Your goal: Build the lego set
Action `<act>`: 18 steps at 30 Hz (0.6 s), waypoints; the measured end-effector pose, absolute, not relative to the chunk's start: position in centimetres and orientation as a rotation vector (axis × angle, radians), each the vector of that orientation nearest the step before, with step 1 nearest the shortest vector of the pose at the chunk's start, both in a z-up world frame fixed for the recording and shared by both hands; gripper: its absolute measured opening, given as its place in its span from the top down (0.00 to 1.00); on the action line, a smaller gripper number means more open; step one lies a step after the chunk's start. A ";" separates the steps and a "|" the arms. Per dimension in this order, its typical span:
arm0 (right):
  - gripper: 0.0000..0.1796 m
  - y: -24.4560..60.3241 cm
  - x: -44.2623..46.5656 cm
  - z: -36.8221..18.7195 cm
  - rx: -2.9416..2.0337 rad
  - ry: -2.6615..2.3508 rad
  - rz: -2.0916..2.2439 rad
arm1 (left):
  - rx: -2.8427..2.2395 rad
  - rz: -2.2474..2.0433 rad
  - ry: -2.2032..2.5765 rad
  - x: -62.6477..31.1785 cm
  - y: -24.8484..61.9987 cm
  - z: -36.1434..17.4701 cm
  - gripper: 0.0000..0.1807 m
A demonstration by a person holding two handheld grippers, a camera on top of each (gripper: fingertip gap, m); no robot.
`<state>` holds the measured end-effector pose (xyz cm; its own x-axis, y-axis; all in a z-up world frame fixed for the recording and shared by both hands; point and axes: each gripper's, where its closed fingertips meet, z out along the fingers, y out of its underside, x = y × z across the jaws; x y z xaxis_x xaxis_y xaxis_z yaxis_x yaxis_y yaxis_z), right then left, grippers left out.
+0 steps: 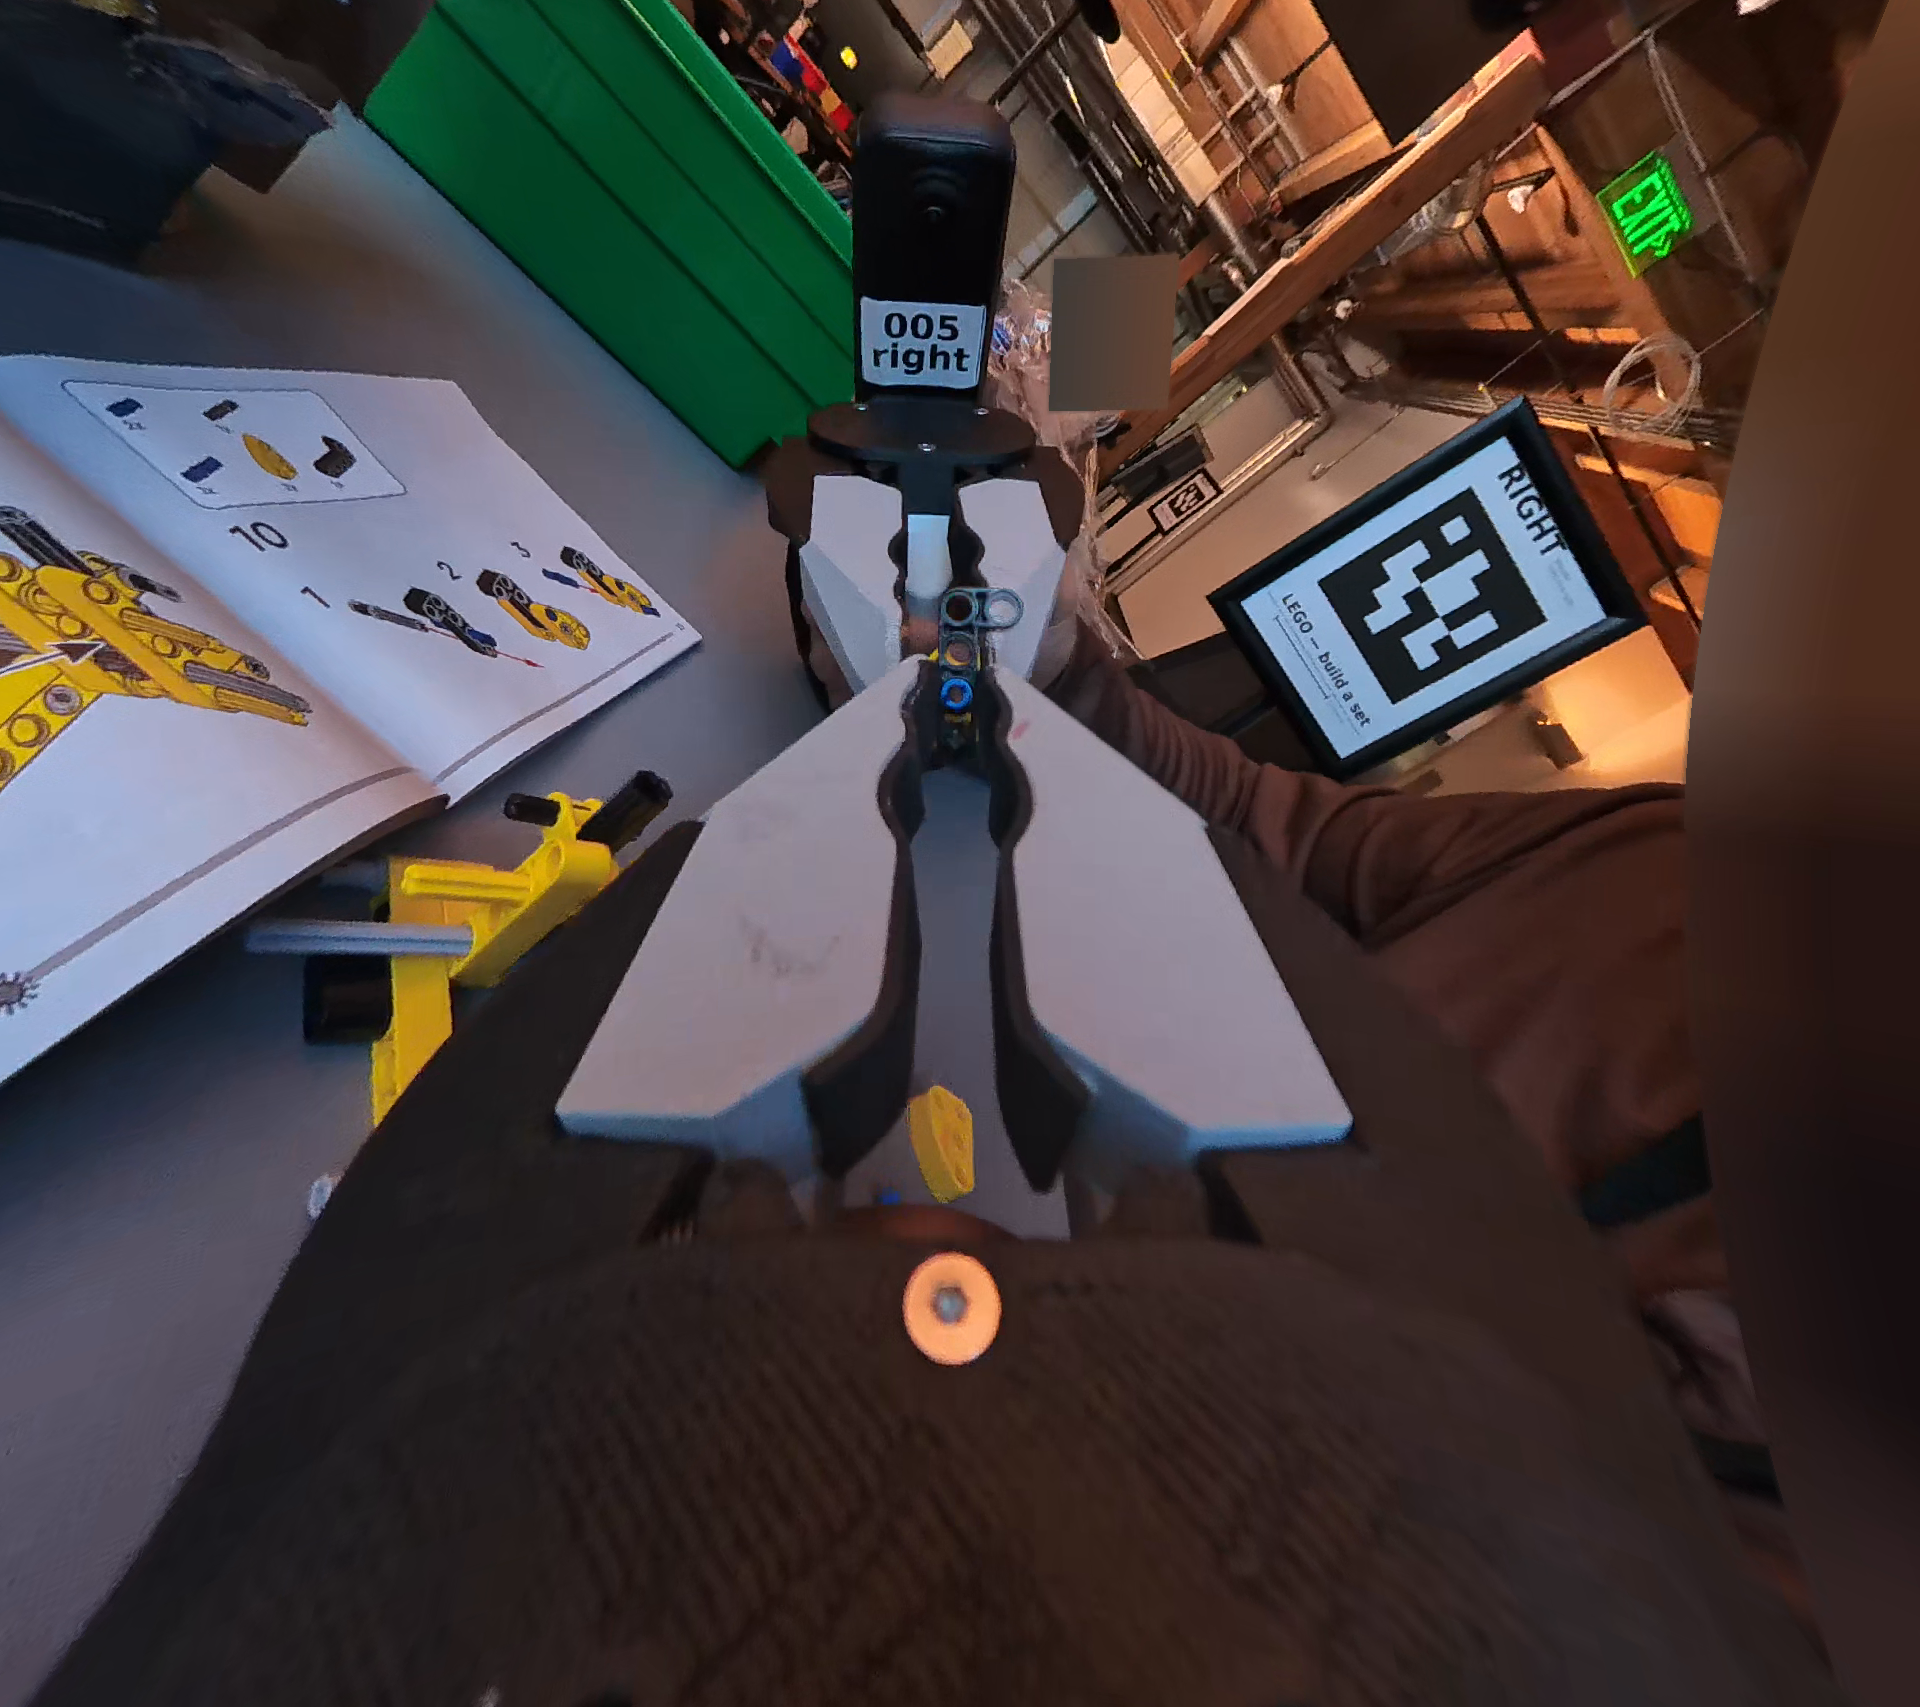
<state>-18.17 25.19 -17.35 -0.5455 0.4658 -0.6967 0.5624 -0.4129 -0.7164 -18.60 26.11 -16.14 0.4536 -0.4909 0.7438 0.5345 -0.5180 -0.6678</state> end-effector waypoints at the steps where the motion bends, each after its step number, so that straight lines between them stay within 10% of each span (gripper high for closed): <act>1: 0.93 25.2 -18.2 -17.4 1.468 1.662 -2.132 | -1.684 -1.264 -0.044 -18.7 26.2 -16.1 0.98; 18: 0.93 25.7 -18.9 -15.5 1.455 1.652 -2.327 | -1.485 -1.237 -0.132 -19.2 26.5 -14.0 0.98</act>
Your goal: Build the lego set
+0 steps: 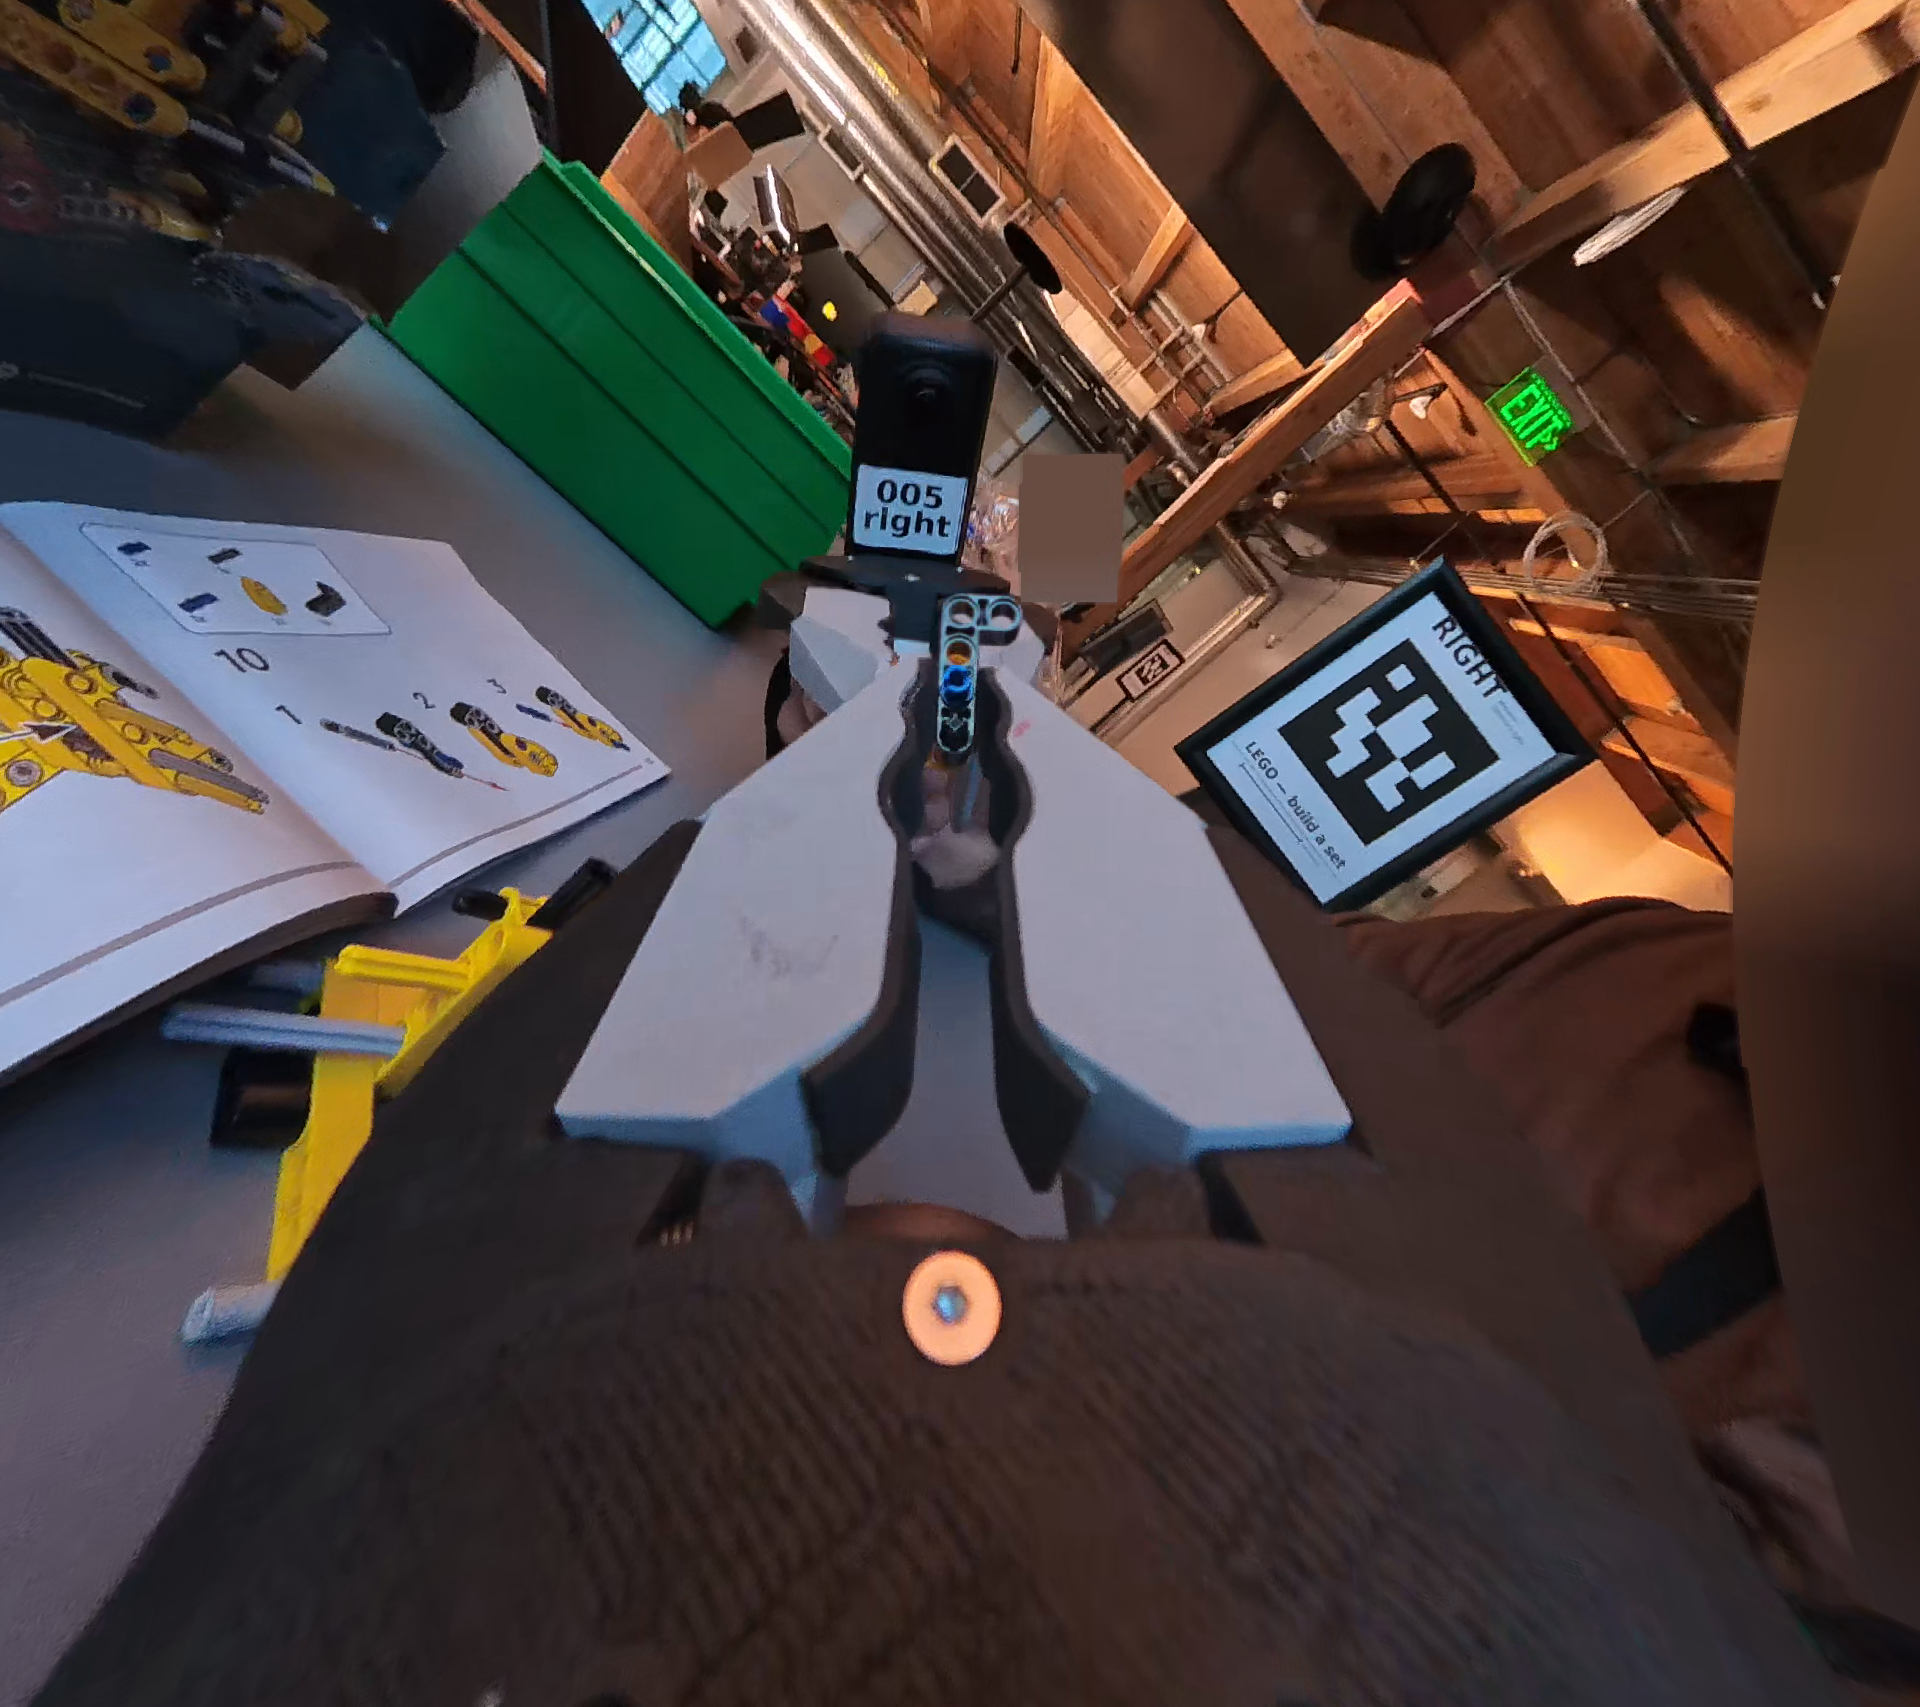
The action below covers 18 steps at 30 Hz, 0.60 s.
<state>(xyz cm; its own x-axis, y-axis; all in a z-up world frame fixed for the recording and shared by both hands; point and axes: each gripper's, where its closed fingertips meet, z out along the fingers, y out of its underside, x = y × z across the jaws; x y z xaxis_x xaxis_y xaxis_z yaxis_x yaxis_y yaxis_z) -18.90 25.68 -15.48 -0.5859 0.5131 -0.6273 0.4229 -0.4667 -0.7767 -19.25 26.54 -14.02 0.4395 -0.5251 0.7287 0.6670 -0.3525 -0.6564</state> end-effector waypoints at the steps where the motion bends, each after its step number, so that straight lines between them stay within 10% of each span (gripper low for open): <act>1: 0.93 25.7 -19.0 -15.3 -1.389 -1.566 2.243 | -1.470 -1.226 -0.140 -19.3 26.6 -13.8 0.98; 18: 0.93 25.6 -19.7 -15.2 -1.415 -1.498 2.261 | -1.466 -1.192 -0.112 -19.2 26.7 -14.0 0.97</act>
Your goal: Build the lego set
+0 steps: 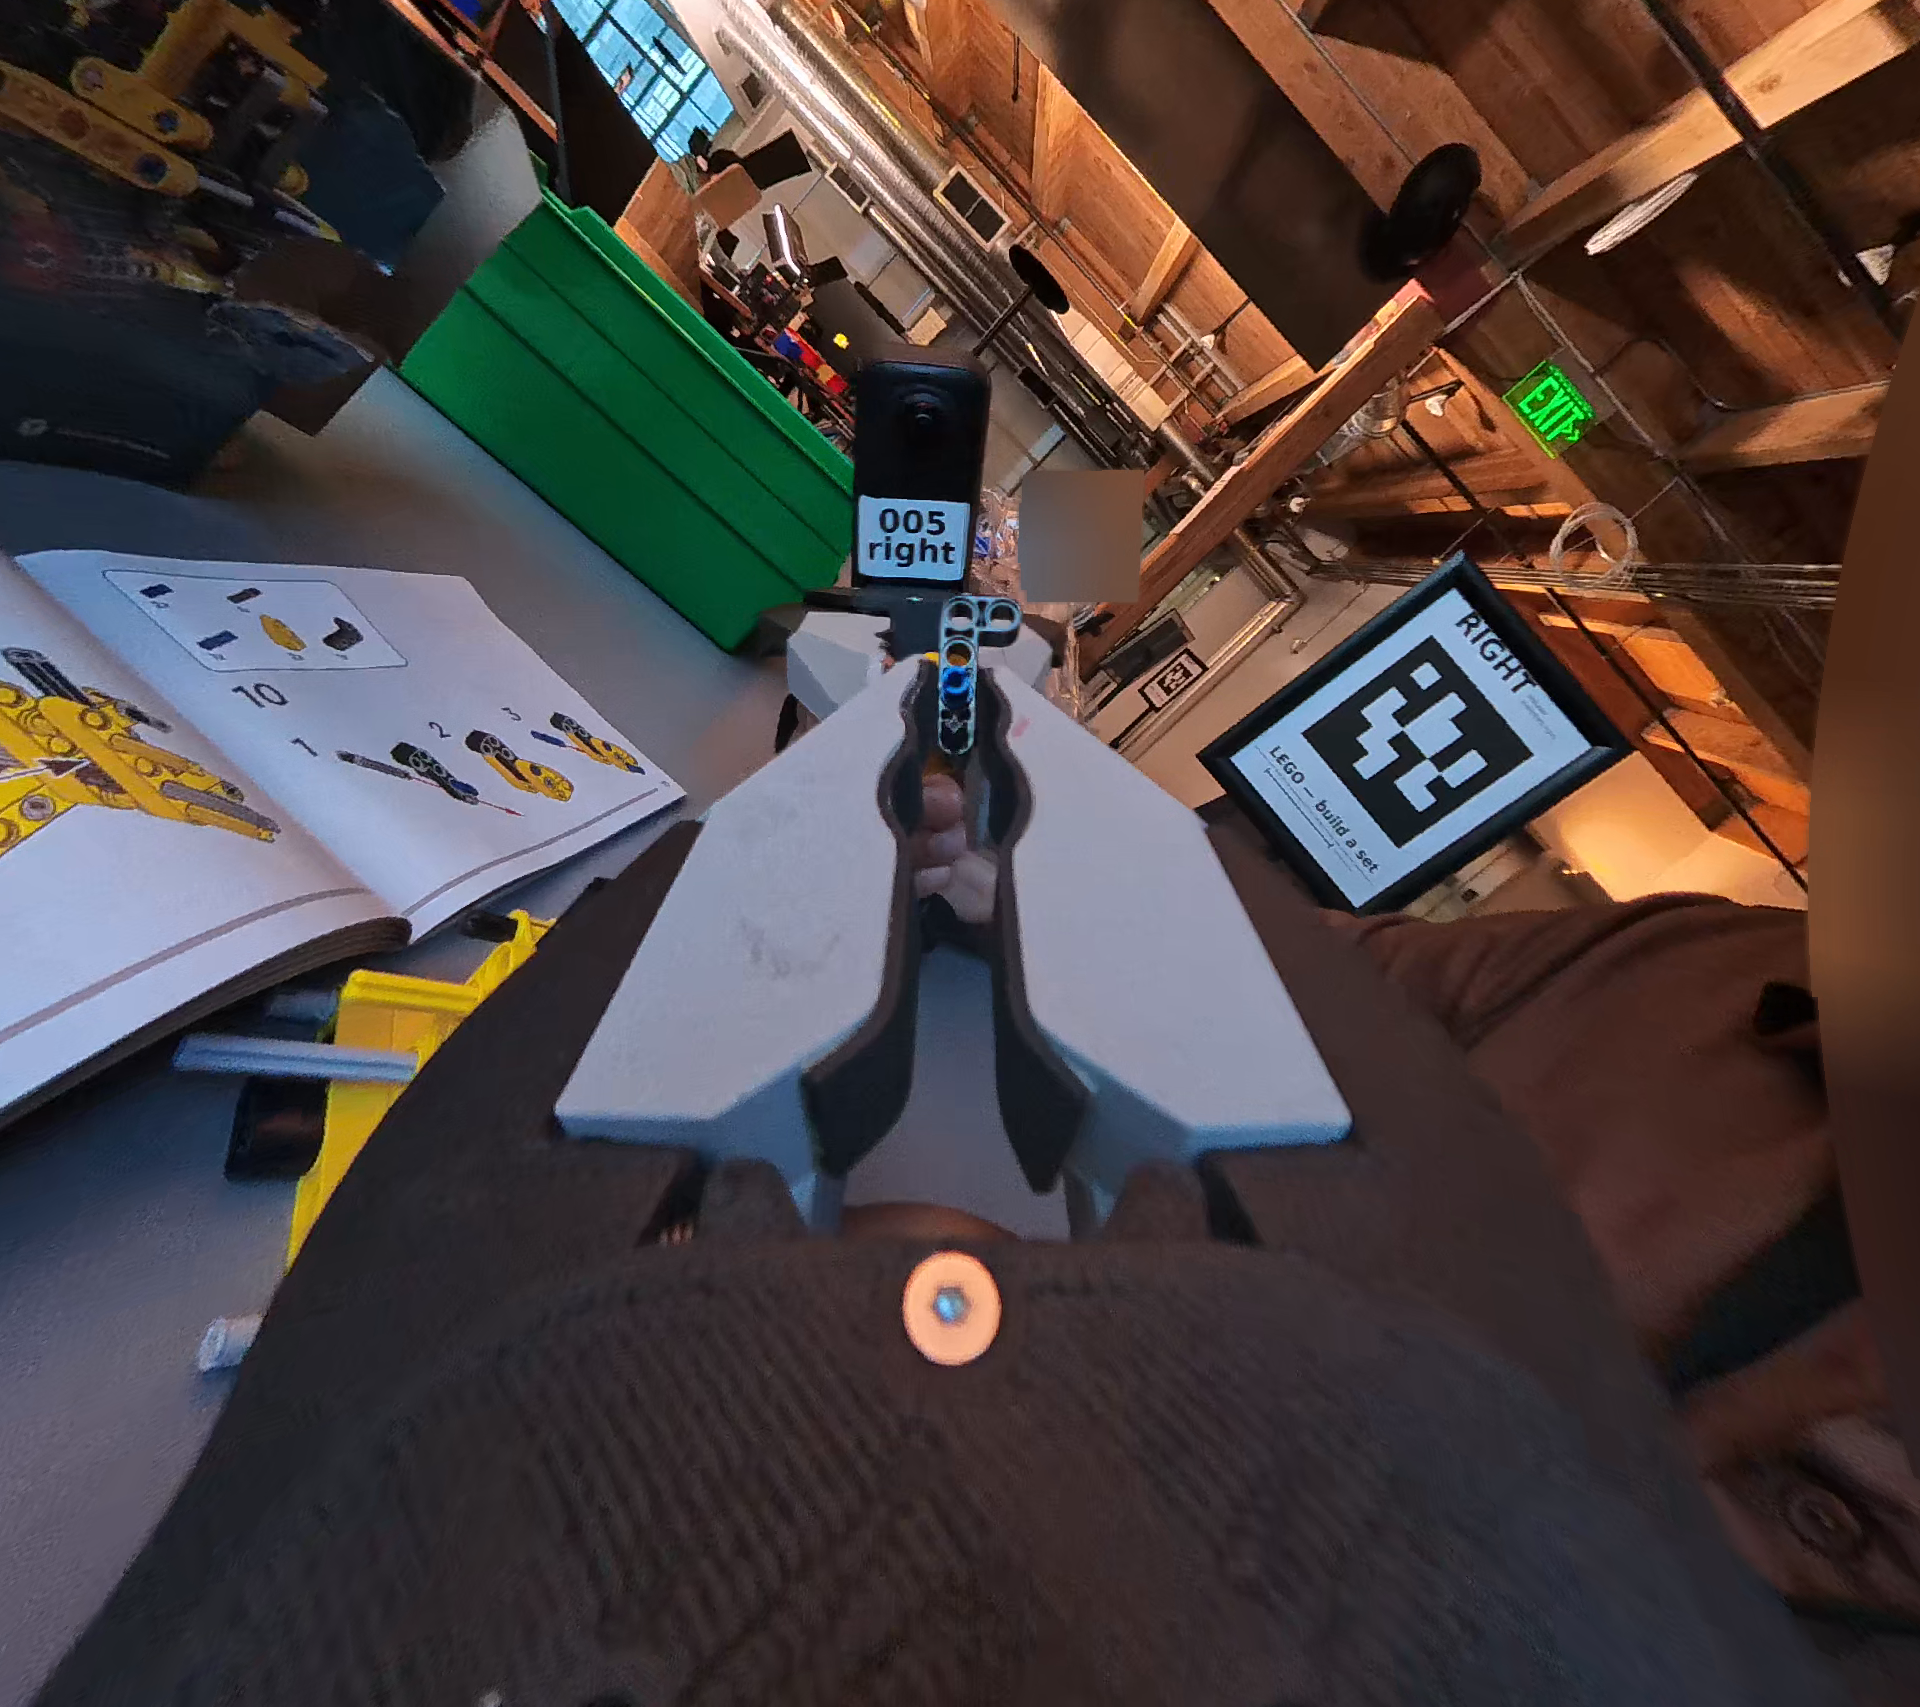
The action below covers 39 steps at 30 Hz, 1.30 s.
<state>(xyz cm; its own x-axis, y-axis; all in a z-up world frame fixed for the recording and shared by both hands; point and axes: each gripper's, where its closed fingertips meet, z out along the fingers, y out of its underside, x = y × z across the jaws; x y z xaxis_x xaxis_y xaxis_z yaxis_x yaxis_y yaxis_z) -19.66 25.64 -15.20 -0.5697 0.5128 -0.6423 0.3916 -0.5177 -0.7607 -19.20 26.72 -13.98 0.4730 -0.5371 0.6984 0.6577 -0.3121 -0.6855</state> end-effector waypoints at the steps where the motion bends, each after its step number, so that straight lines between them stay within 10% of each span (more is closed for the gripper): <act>1: 0.93 25.6 -19.6 -15.1 -1.410 -1.498 2.277 | -1.464 -1.198 -0.105 -19.1 26.7 -13.9 0.97; 24: 0.92 25.7 -17.8 -22.6 -1.719 -2.003 1.636 | -1.646 -1.095 -0.061 -19.6 27.1 -15.9 0.98; 32: 0.83 26.3 -18.4 -17.7 -1.468 -1.823 1.792 | -1.725 -1.096 -0.028 -18.8 27.0 -16.8 0.98; 39: 0.96 26.3 -18.6 -17.0 -1.437 -1.775 1.832 | -1.758 -1.100 0.021 -18.0 26.7 -17.1 0.97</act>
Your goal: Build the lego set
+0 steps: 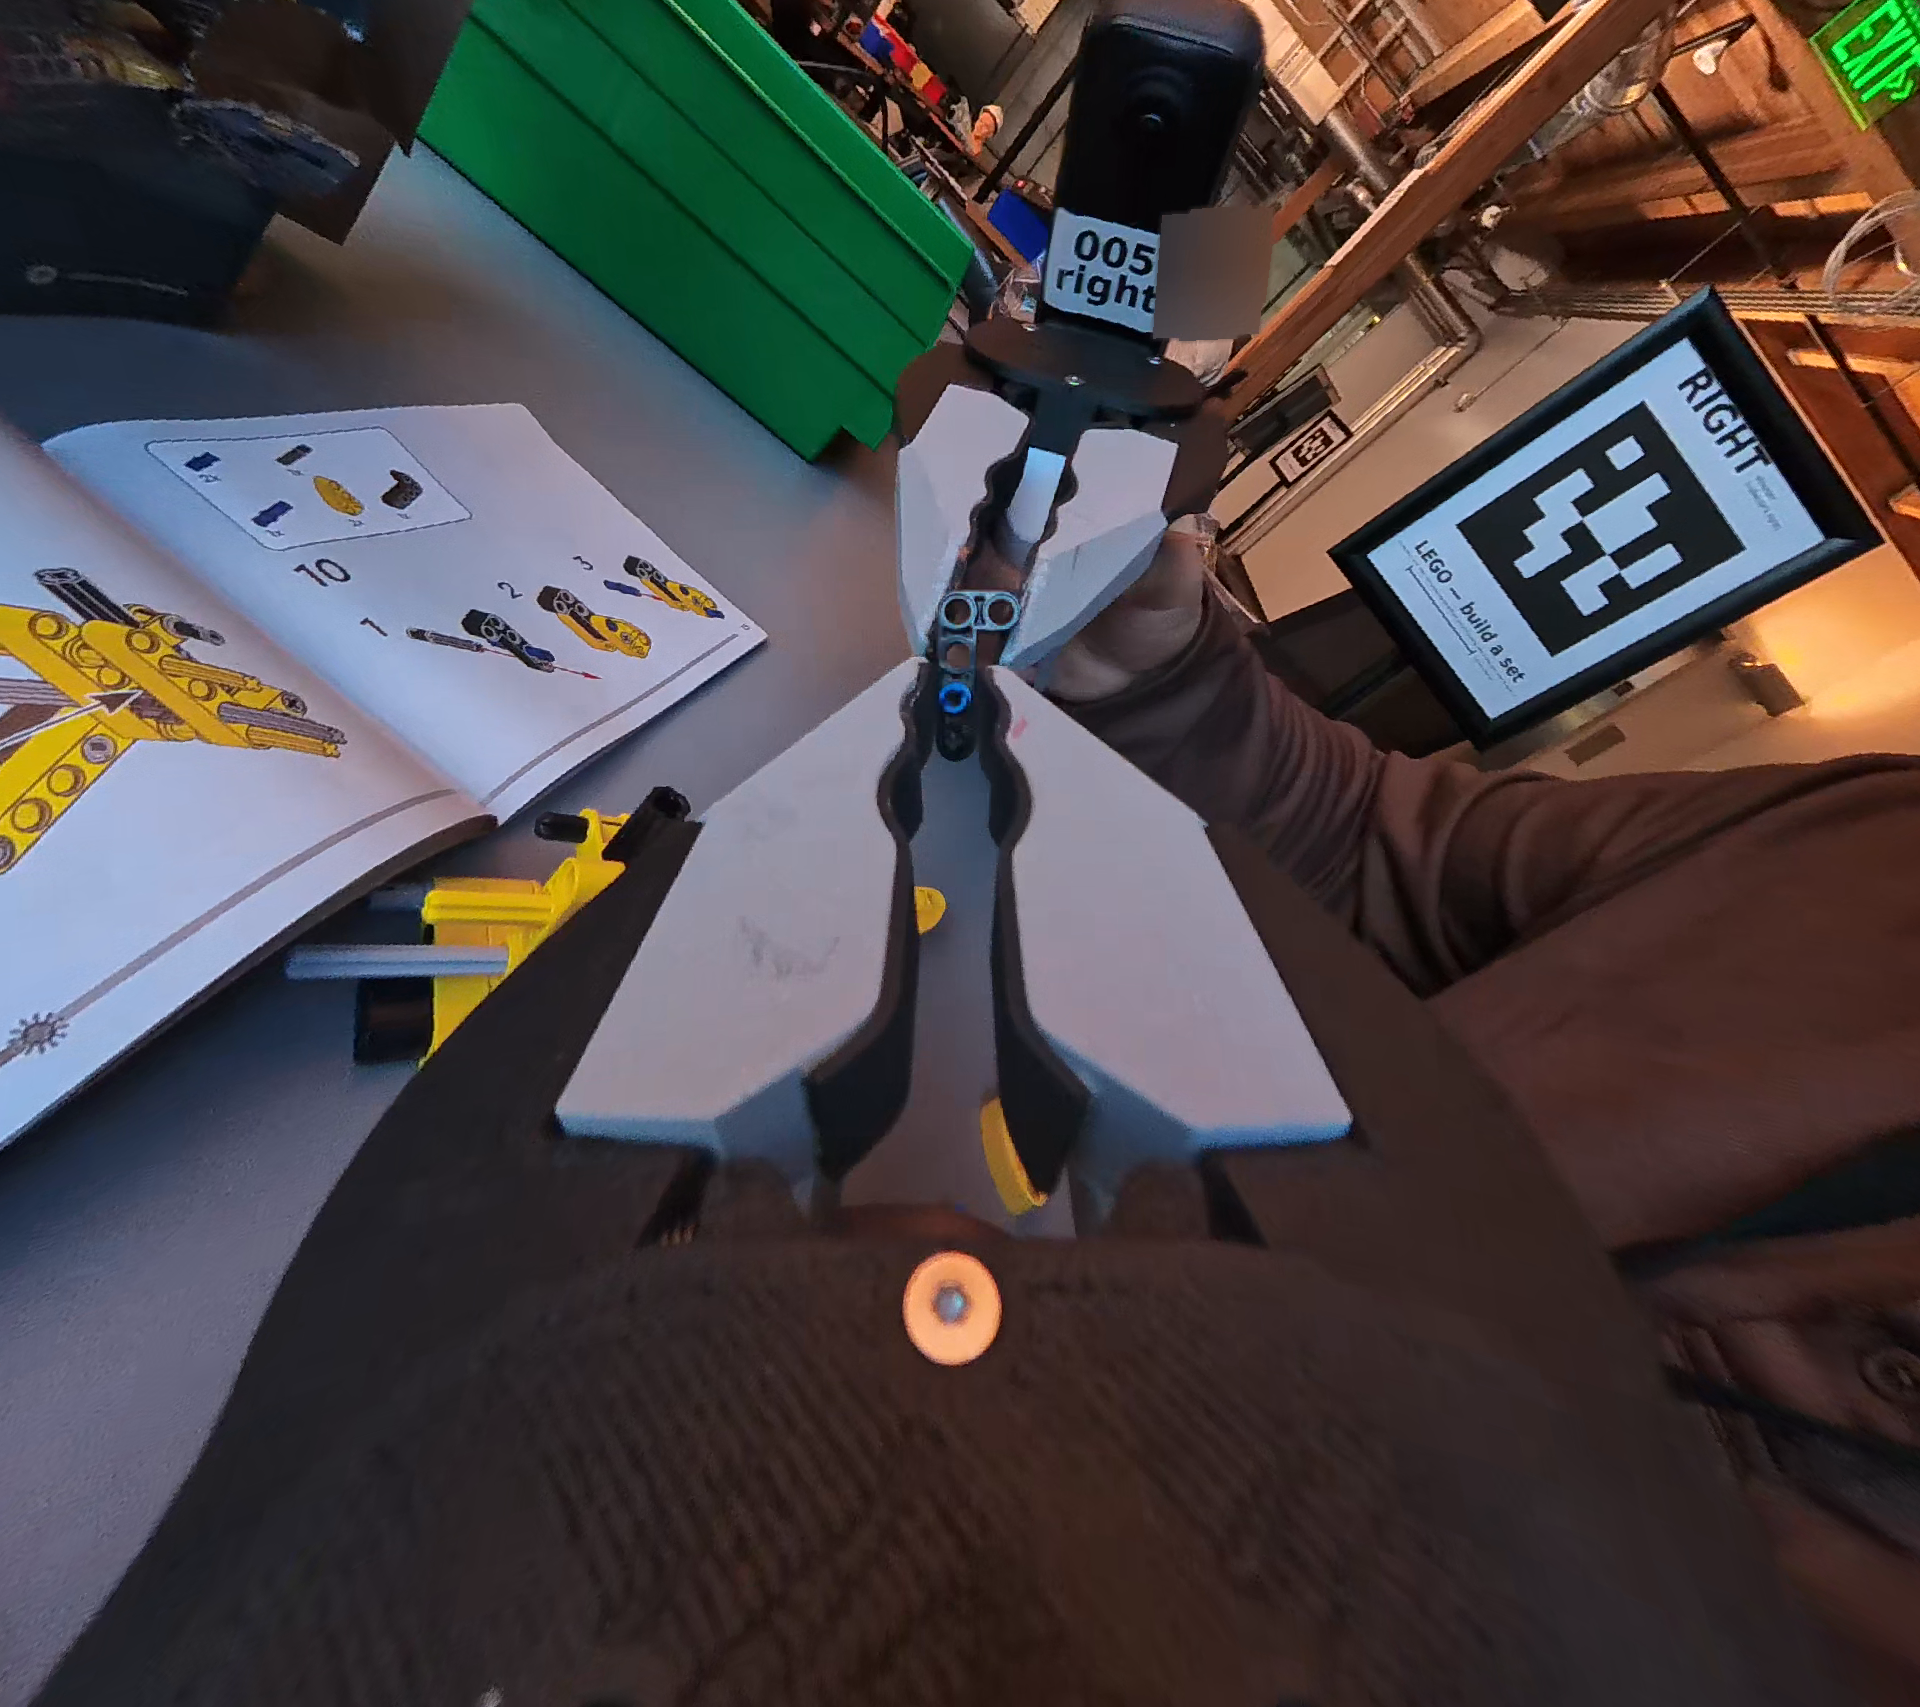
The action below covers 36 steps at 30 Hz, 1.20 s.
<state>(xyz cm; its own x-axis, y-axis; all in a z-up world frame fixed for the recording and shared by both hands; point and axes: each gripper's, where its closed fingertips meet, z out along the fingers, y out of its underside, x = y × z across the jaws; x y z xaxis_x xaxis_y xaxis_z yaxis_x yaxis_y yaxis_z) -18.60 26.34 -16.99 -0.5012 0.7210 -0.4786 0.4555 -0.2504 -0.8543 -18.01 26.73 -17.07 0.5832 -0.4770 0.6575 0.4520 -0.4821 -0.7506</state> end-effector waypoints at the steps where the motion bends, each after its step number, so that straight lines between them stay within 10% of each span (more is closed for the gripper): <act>1: 0.96 26.3 -18.6 -16.9 -1.439 -1.772 1.841 | -1.757 -1.102 0.023 -18.0 26.7 -17.0 0.97; 36: 0.88 27.4 -14.5 -18.0 -1.318 -2.061 1.487 | -1.880 -1.010 0.214 -17.5 25.7 -18.3 0.97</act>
